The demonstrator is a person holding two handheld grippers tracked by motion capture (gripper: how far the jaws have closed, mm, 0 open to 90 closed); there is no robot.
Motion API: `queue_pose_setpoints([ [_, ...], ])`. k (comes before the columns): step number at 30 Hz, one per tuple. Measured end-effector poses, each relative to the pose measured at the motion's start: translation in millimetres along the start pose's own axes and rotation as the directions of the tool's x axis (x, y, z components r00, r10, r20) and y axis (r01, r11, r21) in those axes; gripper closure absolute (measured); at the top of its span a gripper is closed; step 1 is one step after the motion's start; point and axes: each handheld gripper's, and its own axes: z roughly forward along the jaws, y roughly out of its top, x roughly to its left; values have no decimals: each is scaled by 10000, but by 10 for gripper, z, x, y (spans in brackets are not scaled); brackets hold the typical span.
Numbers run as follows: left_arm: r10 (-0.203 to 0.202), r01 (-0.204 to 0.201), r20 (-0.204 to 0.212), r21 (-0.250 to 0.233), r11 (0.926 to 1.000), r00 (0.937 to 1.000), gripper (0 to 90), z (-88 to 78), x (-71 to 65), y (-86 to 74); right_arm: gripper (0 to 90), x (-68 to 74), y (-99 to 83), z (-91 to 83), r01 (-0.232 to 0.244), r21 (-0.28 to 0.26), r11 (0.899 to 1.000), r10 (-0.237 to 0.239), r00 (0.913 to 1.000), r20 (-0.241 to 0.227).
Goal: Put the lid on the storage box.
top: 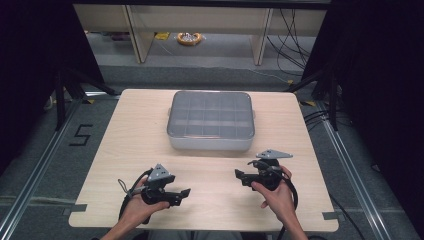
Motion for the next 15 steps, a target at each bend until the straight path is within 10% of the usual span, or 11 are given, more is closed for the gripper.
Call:
queue_pose_setpoints([
  [15,449,-463,238,599,9971,9987,221,15,-218,-239,210,202,-312,13,499,304,9983,-478,9966,-667],
])
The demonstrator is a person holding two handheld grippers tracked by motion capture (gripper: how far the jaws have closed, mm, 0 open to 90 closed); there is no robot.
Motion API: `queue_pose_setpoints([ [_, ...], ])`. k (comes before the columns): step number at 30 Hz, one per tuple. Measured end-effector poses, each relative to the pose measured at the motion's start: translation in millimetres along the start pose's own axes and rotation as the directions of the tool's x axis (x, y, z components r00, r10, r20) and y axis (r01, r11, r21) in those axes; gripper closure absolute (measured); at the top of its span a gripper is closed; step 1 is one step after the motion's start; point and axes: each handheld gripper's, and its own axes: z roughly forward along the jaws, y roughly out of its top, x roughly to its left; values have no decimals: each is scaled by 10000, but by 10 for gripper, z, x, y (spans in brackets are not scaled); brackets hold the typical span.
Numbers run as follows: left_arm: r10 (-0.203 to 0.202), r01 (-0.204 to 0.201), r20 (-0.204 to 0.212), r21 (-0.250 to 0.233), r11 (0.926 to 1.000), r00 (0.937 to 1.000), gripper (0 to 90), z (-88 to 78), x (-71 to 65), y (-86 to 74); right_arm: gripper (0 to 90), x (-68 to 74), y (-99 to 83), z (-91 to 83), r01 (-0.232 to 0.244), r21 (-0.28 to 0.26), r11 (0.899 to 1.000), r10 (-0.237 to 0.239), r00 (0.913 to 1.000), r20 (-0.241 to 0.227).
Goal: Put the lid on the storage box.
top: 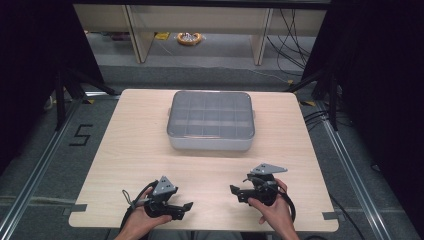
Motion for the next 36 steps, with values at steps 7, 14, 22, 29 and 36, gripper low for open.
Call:
queue_pose_setpoints([
  [7,262,-261,-79,180,9995,9996,216,-36,-50,-56,209,86,-81,-3,170,214,9996,-165,9995,-264],
  [14,562,-562,5,263,9981,9984,206,-71,-119,-124,203,160,-175,-16,331,337,9989,-316,9986,-434],
  [22,879,-883,104,497,9949,9961,194,-107,-179,-185,197,255,-294,-63,291,472,9985,-274,9989,-370],
  [29,822,-827,116,557,9950,9965,184,-168,-215,-234,178,292,-391,-103,390,675,9970,-347,9974,-628],
  [36,859,-872,245,596,9944,9960,184,-172,-251,-250,175,303,-439,-116,404,763,9963,-358,9975,-609],
])
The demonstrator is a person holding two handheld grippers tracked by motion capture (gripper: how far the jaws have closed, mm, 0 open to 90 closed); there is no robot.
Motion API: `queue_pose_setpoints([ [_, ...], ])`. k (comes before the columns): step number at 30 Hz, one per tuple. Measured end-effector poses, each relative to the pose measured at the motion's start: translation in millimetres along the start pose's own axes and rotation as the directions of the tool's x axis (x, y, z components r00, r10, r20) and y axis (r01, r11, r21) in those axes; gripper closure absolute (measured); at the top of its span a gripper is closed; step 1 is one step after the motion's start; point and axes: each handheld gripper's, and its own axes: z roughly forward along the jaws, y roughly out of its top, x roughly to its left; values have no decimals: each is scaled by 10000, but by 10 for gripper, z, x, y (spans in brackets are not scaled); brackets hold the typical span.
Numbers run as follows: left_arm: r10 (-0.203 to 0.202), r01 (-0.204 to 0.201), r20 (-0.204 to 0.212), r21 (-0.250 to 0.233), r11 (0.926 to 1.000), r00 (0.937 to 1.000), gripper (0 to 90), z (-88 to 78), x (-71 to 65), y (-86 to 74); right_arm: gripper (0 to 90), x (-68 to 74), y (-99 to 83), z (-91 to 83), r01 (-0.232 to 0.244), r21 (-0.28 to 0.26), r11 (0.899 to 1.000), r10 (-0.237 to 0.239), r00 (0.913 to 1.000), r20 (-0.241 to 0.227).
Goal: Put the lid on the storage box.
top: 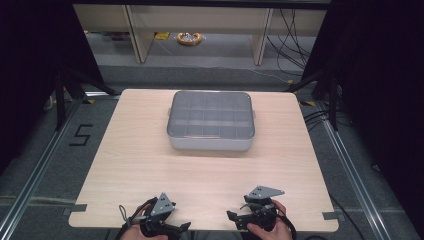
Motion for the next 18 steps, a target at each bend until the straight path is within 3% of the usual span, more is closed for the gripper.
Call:
queue_pose_setpoints([
  [1,182,-180,-98,148,9997,9998,184,-6,14,2,175,4,-4,-2,-48,3,10000,48,10000,53],
  [3,177,-175,-96,141,9997,9998,185,-2,15,2,175,11,-15,10,-145,-56,9999,146,9999,54],
  [5,-241,241,-9,19,9997,9997,185,8,-1,-5,175,2,-11,1,-43,108,9999,42,10000,64],
  [8,84,-82,-140,145,9999,9999,185,-7,28,1,175,1,-13,8,-95,139,9999,95,10000,-4],
  [12,-120,119,-67,-60,9999,9999,186,3,18,1,175,-11,-12,13,-44,217,9998,49,9997,-228],
  [14,-30,30,-69,-50,10000,10000,187,1,27,3,175,-11,-12,10,2,202,9998,2,9999,-168],
  [16,-293,293,-39,-77,9995,9996,187,7,15,-1,175,-10,-13,12,-2,213,9998,5,9999,-129],
  [18,-261,261,-38,-77,9996,9997,187,6,16,1,175,-4,-18,18,-2,89,10000,0,9999,114],
])
